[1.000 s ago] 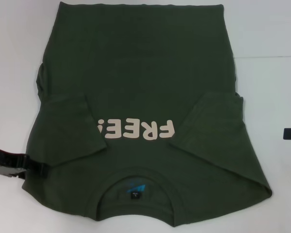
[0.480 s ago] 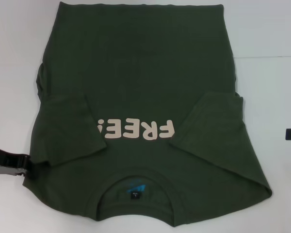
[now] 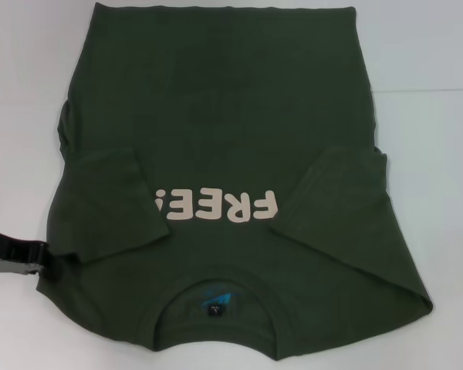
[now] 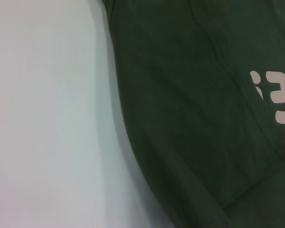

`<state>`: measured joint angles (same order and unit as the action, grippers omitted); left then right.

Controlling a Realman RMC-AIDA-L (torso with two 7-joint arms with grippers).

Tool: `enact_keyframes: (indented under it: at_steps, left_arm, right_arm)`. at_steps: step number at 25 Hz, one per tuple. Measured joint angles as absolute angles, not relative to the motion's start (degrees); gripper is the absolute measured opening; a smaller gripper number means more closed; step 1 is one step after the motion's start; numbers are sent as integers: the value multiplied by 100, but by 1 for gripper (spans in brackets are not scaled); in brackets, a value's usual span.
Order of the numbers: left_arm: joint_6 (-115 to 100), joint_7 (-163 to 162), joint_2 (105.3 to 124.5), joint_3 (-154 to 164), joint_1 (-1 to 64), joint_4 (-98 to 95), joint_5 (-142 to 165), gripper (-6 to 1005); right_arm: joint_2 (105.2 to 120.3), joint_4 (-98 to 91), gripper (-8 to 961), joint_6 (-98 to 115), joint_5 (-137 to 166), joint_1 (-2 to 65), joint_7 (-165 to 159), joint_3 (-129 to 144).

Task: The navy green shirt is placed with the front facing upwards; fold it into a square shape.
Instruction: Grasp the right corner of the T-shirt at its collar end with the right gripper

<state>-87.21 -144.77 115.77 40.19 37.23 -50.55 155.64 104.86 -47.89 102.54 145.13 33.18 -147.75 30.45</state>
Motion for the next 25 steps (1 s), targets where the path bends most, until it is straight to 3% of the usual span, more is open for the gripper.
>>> enact_keyframes:
  at_steps: [10, 15, 25]
  left_arm:
    - [-8744, -14455, 11577, 4008, 3694, -5056, 15550, 29]
    - [-8732, -14420, 11572, 3997, 3684, -5054, 15547, 29]
    - [-8704, -14405, 11576, 3999, 3716, -5037, 15547, 29]
  right_arm:
    - [10870, -4603, 915, 10114, 15045, 3663, -14773, 3338]
    - [10981, -4554, 914, 10023, 15049, 3644, -14754, 3365]
    - [11061, -4234, 914, 9669, 15055, 3635, -14737, 3616]
